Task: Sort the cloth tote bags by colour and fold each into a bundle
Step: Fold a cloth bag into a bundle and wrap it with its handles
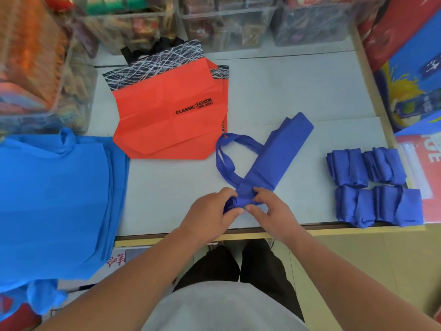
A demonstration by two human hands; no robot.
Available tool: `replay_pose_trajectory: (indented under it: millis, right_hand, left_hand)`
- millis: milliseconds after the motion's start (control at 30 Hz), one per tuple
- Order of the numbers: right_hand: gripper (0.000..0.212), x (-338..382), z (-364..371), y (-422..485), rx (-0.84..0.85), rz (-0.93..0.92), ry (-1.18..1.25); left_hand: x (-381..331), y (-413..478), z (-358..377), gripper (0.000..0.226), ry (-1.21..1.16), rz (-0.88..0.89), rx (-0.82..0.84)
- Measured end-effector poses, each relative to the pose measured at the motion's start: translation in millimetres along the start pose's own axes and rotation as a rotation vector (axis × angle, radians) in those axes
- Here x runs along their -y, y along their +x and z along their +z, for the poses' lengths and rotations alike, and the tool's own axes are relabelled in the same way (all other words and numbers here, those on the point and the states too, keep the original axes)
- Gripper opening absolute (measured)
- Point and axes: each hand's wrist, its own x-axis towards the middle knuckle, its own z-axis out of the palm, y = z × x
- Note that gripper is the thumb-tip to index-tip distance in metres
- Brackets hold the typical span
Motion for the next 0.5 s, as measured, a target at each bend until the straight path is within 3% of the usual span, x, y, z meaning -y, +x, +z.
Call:
replay_pose_trajectory:
  millis: [67, 167, 267, 400, 500]
  right_hand:
    - [0.021, -2, -1, -8, -0.073, -0.041, 0.063]
    - [0.026, -8, -6, -18, -0.143, -0.043, 0.140]
    - [0.036, -6, -17, -25, -0.124, 0.118, 0.366]
    - [0.044, 6, -39, -25, -0.133, 0.197, 0.415]
    - [0.047, 4, -51, -14, -0.127, 0.244, 0.434]
  left_hand:
    - [-3, -3, -8, 0.039, -0.210, -0.070, -0.006]
    - [-11, 2, -19, 0.037, -0.371, -0.158, -0.018]
    - [-23, 15, -22, 0.034, -0.457, -0.168, 0.046]
    - [-41, 32, -4, 0.036, -0.232, -0.058, 0.195]
    - [-45, 44, 18, 0.037, -0.122, -0.069, 0.149]
